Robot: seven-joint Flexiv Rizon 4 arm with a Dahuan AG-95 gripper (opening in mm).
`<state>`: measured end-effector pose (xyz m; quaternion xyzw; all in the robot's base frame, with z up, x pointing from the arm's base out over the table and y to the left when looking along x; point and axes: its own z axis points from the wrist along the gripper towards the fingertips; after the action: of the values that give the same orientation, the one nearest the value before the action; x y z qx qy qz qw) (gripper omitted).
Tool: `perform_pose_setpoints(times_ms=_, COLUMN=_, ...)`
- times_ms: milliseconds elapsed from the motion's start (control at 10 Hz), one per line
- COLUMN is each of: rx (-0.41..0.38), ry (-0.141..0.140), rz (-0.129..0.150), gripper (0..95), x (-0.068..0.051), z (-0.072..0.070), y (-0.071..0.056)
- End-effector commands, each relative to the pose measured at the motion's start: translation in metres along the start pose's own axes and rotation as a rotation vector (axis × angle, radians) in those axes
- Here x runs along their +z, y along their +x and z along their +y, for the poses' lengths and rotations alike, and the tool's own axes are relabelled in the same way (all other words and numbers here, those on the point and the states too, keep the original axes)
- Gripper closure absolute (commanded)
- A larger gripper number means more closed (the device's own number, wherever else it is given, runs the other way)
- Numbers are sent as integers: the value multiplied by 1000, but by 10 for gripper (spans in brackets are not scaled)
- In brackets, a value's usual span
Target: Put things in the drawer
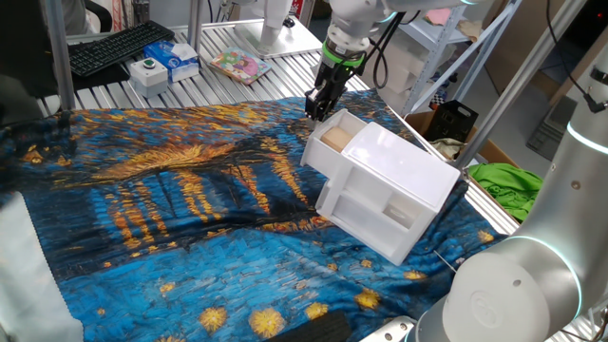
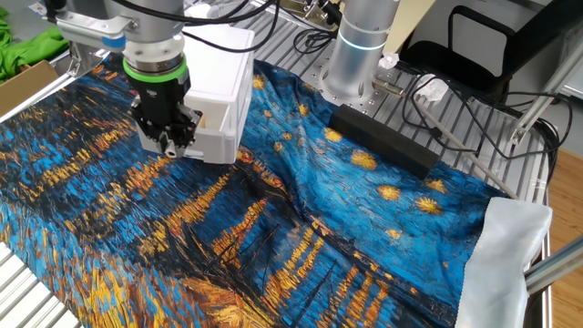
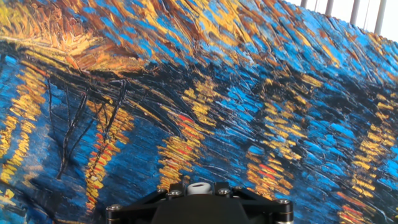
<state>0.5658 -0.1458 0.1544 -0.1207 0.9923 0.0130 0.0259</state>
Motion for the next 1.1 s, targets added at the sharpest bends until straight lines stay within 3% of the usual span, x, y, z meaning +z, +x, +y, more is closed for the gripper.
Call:
perform_pose_setpoints(times_ms=100, rx=0, ry=-3, rz=0, gripper=950, x=0, z=0, y=-1)
perform_pose_setpoints(times_ms=1100, rx=0, ry=5, rz=-1, gripper=950, x=1, z=4, y=3)
